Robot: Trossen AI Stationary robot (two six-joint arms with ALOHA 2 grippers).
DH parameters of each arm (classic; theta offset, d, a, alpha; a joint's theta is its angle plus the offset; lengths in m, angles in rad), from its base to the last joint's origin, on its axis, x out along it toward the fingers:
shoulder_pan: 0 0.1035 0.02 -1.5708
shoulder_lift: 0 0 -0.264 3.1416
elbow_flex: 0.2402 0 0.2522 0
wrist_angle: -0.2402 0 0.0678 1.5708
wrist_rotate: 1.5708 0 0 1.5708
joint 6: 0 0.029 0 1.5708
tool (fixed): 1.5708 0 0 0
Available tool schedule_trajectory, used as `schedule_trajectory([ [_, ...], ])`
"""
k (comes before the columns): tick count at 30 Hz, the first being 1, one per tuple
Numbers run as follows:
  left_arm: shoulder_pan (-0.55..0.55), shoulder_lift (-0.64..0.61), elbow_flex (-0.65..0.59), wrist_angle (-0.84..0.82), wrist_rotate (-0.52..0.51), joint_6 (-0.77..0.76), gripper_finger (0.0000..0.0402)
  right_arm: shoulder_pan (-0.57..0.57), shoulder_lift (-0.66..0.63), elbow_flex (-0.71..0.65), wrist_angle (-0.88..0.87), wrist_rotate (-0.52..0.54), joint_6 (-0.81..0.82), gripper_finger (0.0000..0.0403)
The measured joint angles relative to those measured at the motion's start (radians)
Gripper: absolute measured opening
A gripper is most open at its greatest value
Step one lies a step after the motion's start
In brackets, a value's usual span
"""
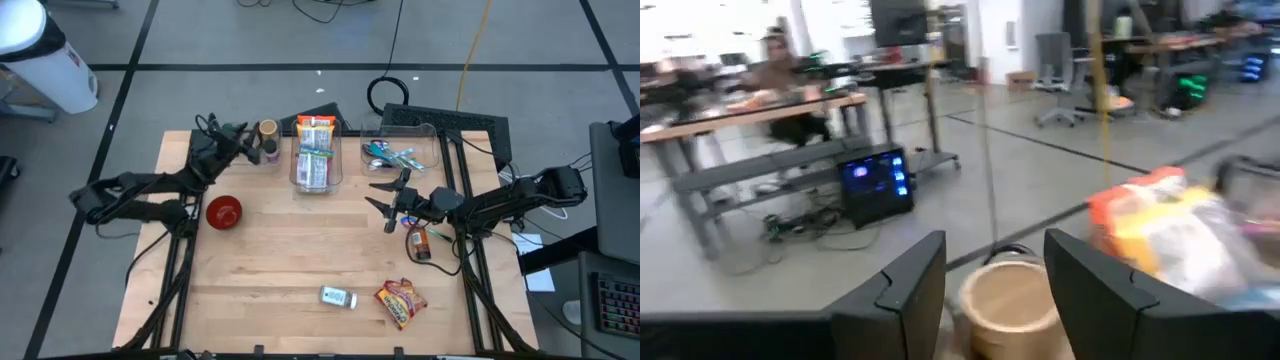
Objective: Pick & Place Food Item
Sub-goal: Put the blue spoon into the right transparent bin
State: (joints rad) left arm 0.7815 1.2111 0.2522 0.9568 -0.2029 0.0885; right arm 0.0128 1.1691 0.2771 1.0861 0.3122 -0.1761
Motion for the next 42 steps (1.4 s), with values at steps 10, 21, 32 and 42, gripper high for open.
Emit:
schedule_trajectory([
  [10, -0.131, -0.220, 0.000, -0.142, 0.561, -0.054, 0.0171, 0.002, 0.000, 0.000, -0.003, -0.003, 0.001, 0.0169],
  [21, -0.345, -0.192, 0.000, -0.217, 0.792, -0.108, 0.0170, 0.052, -0.002, 0.040, -0.169, 0.004, 0.120, 0.0169],
  [32, -0.558, -0.078, -0.001, -0.136, 0.638, -0.015, 0.0170, 0.190, 0.001, 0.577, -1.406, 0.212, 0.329, 0.0169],
  [42, -0.633, 0.030, -0.001, -0.116, 0.567, -0.004, 0.0170, 0.202, 0.000, 0.716, -2.083, 0.115, 0.686, 0.0169],
])
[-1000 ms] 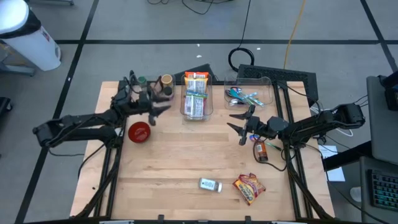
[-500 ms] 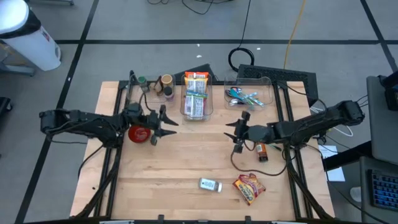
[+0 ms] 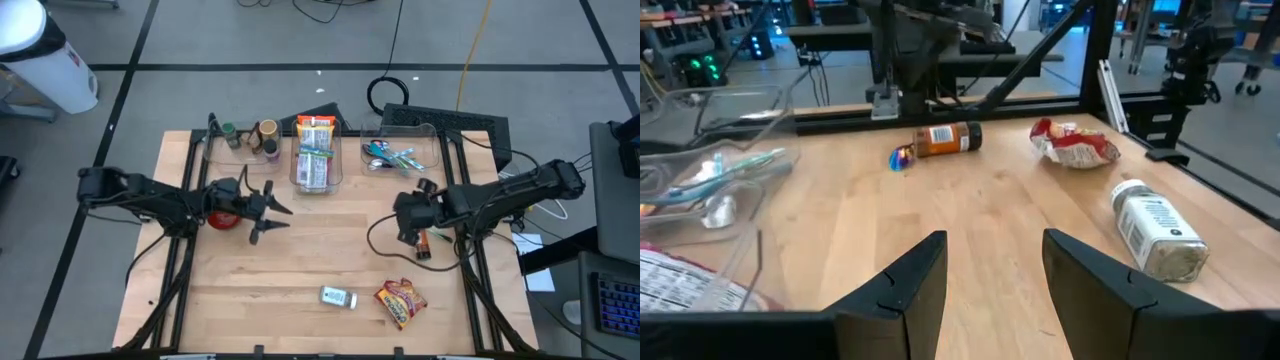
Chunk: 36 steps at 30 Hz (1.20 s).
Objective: Pick & Place Food Item
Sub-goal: Put the blue spoon into the right transparent bin
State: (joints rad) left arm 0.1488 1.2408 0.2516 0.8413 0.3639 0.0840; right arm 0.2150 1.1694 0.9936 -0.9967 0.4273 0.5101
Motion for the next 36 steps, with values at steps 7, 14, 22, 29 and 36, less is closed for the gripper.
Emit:
schedule_trajectory([
  [7, -0.032, 0.030, 0.000, 0.057, 0.000, -0.003, 0.0170, -0.037, 0.002, -0.025, -0.247, -0.117, 0.294, 0.0169],
  [14, -0.040, 0.030, 0.000, 0.062, -0.001, 0.000, 0.0170, -0.040, 0.002, -0.150, -0.284, -0.171, 0.405, 0.0169],
  [22, -0.039, 0.030, 0.000, 0.077, -0.026, 0.013, 0.0170, -0.040, 0.006, -0.270, -0.233, -0.211, 0.458, 0.0169],
  [29, -0.039, 0.030, 0.000, 0.077, -0.027, 0.020, 0.0170, -0.039, 0.078, -0.324, -0.103, -0.246, 0.375, 0.0169],
  [36, -0.039, 0.030, 0.000, 0.077, -0.027, 0.020, 0.0170, -0.040, 0.176, -0.329, -0.046, -0.243, 0.299, 0.0169],
])
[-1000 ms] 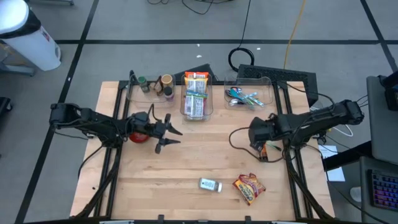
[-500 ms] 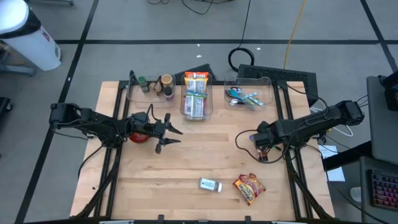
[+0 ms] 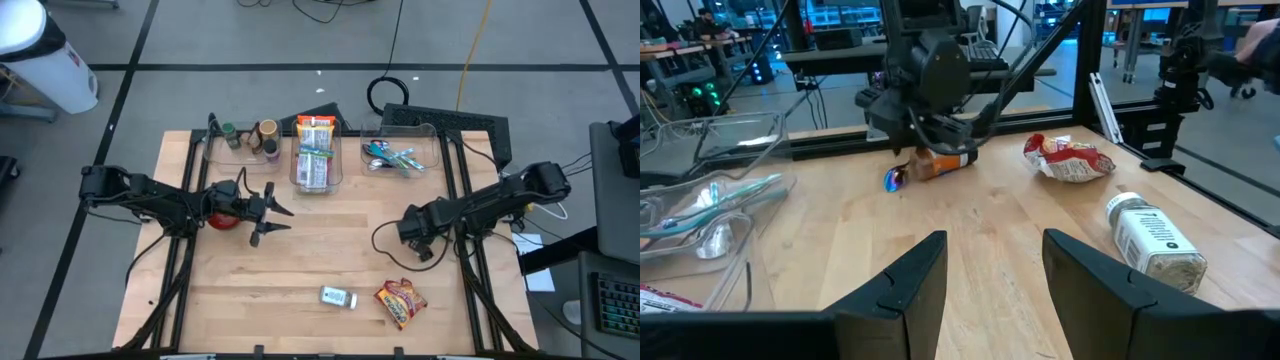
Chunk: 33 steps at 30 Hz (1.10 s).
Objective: Pick & Place Food Item
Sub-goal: Put the blue spoon into the right transparent bin
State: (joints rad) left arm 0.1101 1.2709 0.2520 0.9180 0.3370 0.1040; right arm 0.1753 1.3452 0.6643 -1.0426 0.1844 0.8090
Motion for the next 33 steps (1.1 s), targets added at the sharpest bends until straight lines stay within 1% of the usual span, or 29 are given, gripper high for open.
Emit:
schedule_trajectory([
  [4, 0.000, 0.000, 0.000, 0.000, 0.000, -0.001, 0.0170, -0.007, 0.033, 0.001, 0.037, 0.023, -0.039, 0.0169],
  [9, 0.000, 0.000, 0.000, 0.000, 0.000, -0.002, 0.0170, -0.054, 0.043, 0.003, 0.045, 0.016, -0.064, 0.0168],
  [12, 0.000, 0.000, 0.000, 0.000, 0.000, -0.001, 0.0170, -0.089, 0.043, 0.003, 0.048, 0.015, -0.073, 0.0160],
  [16, 0.000, 0.000, 0.000, -0.002, 0.000, -0.003, 0.0170, -0.132, 0.044, 0.002, 0.064, 0.029, -0.107, 0.0122],
  [23, 0.000, 0.000, 0.000, -0.010, 0.000, -0.004, 0.0170, -0.180, 0.045, -0.001, 0.139, 0.055, -0.196, 0.0020],
  [24, 0.000, 0.000, 0.000, -0.010, 0.000, -0.004, 0.0170, -0.184, 0.045, -0.001, 0.146, 0.057, -0.208, 0.0012],
  [29, 0.000, 0.000, 0.000, -0.010, 0.000, -0.004, 0.0170, -0.198, 0.045, -0.001, 0.180, 0.061, -0.241, 0.0015],
  [33, 0.000, 0.000, 0.000, -0.010, -0.007, -0.004, 0.0170, -0.198, 0.045, 0.000, 0.198, 0.067, -0.274, 0.0005],
])
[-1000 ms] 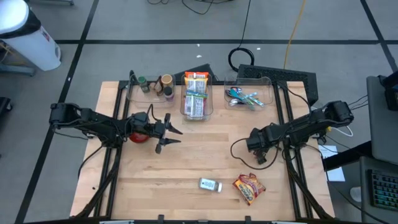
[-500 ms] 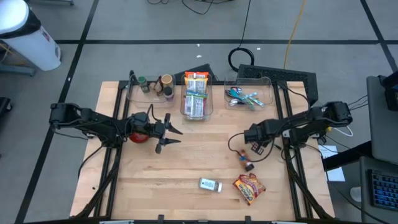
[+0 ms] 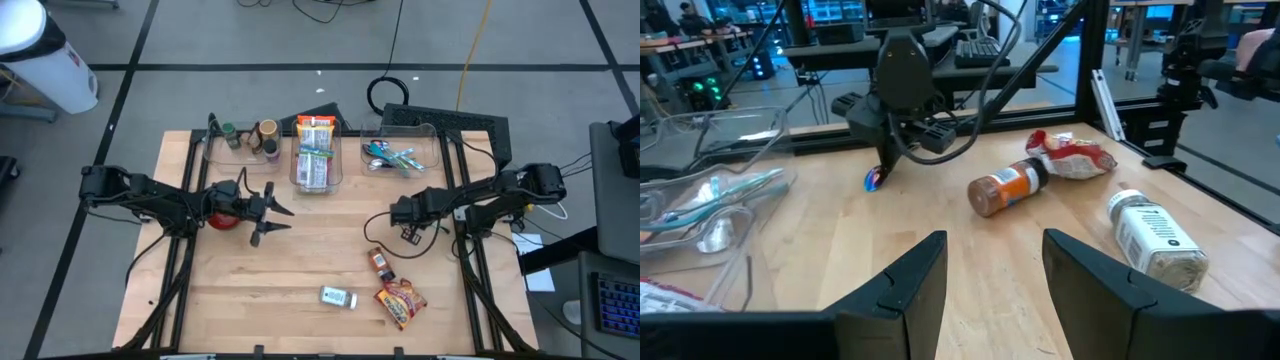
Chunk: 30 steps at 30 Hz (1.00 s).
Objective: Pick & Place Food Item
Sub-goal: Put the blue spoon into the right transparent bin
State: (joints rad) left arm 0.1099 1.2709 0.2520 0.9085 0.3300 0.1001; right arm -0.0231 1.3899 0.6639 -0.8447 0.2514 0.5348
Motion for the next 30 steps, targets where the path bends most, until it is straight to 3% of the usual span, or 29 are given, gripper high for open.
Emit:
schedule_trajectory([
  [10, 0.000, 0.000, 0.000, 0.001, -0.027, 0.000, 0.0170, 0.000, 0.000, 0.086, 0.012, 0.018, -0.064, 0.0003],
  [22, 0.000, 0.000, 0.000, 0.000, -0.027, 0.000, 0.0170, 0.001, 0.000, 0.285, -0.002, 0.046, -0.207, 0.0001],
  [30, 0.000, 0.000, 0.000, 0.000, -0.027, 0.000, 0.0170, -0.026, 0.000, 0.474, -0.088, 0.123, -0.342, 0.0001],
])
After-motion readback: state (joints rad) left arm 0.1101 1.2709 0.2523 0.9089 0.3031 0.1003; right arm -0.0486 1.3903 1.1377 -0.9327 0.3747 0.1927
